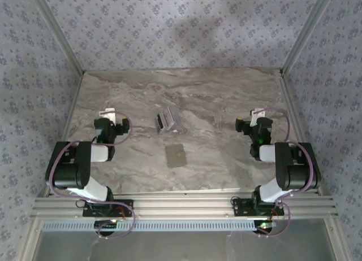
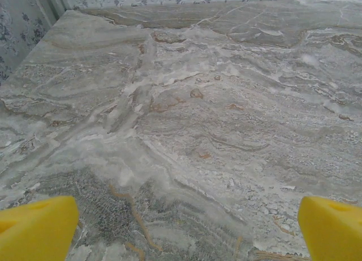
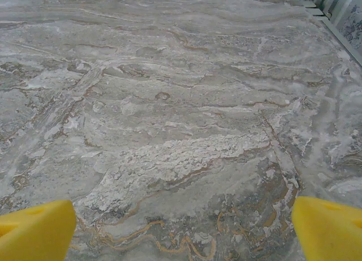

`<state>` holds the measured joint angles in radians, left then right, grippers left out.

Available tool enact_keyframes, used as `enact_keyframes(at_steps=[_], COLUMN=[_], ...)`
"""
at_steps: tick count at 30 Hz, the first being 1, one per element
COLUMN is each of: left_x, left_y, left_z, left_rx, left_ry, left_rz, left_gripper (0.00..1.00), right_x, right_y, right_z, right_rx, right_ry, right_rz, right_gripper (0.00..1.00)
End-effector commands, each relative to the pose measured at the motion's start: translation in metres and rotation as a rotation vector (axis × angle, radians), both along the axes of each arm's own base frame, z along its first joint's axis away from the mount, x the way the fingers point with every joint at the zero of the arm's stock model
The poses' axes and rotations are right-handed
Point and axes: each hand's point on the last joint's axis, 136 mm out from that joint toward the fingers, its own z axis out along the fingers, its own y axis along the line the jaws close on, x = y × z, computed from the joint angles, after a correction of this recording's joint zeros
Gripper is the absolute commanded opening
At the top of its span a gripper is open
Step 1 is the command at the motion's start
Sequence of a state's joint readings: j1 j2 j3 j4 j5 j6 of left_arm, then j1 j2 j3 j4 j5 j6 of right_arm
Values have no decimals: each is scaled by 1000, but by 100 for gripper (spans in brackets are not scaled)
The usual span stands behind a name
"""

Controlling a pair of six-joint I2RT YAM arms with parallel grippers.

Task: Put the credit cards into the card holder
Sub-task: Open the button on the card holder.

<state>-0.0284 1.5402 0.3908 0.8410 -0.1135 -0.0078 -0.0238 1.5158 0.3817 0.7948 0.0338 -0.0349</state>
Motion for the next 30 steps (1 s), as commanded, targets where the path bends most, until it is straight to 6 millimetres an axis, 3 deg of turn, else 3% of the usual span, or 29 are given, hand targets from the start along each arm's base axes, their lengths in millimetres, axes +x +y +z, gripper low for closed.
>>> enact_keyframes(at_steps=[1, 27, 30], left_x=[0, 5, 8], left_y=[0, 5, 3], left_z=[8, 5, 9], left_rx=[16, -68, -41], left_ry=[-35, -6, 8], left_rz=[0, -37, -35], left_gripper=[100, 100, 100], right_x=[5, 5, 3], right_y=[-1, -3, -13], right_z=[6, 5, 17], right_rx=[-4, 21, -46], right_ry=[-19, -14, -35], right_rz=[-12, -4, -116], right_gripper=[100, 100, 100])
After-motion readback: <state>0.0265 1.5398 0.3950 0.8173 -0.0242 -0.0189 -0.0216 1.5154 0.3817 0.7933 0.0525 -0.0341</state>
